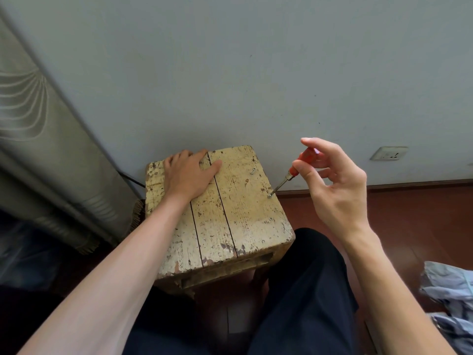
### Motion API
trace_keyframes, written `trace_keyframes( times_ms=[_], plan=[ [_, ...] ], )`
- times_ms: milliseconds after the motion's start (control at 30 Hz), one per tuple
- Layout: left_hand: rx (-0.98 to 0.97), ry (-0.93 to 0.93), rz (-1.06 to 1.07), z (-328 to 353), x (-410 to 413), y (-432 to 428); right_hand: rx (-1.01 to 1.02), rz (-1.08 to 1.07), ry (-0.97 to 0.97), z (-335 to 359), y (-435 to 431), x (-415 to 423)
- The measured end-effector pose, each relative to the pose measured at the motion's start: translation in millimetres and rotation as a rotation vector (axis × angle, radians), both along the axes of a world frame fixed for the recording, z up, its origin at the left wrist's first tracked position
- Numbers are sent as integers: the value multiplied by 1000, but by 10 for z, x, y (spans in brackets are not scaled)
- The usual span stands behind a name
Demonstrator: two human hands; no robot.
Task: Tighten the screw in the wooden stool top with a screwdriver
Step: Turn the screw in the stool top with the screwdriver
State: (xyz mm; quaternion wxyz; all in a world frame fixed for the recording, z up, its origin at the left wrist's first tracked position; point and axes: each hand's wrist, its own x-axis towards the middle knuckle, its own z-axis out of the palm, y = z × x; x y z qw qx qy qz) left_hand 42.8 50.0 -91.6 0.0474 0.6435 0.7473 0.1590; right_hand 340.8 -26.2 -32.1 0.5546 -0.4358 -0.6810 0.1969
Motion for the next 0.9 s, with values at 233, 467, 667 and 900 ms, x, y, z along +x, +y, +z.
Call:
trace_keyframes(
  times_ms=[233, 467, 667, 900],
  plan=[
    [11, -16, -3, 14, 9, -19, -41, 169, -104, 62, -9, 115],
    [5, -16, -1, 23, 9, -18, -111, 259, -82, 152, -22, 134],
    [2, -8, -5, 16, 8, -15, -23, 112, -94, 83, -25, 52],
    [-1, -14, -7, 11, -5, -14, 19, -8, -80, 63, -45, 14]
  ],
)
